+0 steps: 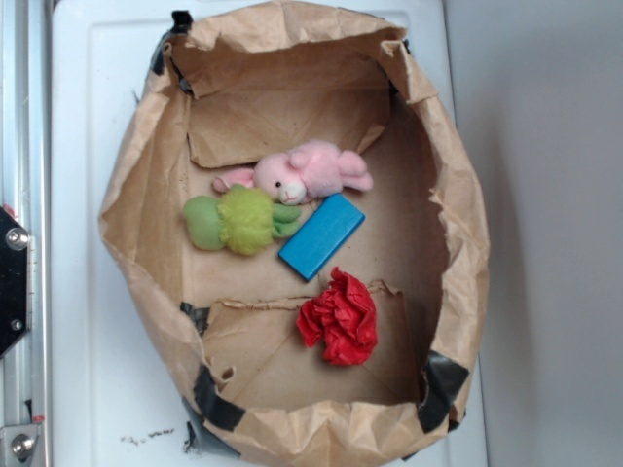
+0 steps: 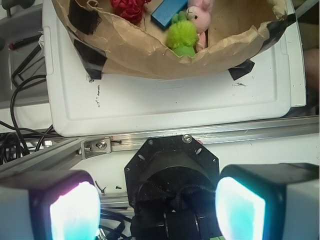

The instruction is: Grab the pink bunny.

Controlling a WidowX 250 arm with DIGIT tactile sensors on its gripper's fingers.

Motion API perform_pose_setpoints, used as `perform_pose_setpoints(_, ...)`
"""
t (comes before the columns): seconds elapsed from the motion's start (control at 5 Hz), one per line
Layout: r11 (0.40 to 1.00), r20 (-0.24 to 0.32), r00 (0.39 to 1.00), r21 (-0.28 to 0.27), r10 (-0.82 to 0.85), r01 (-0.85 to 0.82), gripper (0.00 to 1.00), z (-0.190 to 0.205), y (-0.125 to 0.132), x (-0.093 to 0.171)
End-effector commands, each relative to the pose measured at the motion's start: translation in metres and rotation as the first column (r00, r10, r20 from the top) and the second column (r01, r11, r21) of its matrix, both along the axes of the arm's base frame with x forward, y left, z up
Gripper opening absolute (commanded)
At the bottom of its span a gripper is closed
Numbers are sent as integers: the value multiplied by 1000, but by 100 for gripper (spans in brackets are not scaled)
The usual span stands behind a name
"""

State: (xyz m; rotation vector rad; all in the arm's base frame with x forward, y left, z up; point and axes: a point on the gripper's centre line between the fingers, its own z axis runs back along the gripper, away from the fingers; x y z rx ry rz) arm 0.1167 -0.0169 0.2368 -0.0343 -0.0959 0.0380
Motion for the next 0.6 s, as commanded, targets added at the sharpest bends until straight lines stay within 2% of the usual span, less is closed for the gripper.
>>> perform_pose_setpoints(0.0,1000,0,1000,0,0,0,100,0,0,0)
perform_pose_setpoints(0.4,999,55,998,38,37,-39,100,-6,34,84)
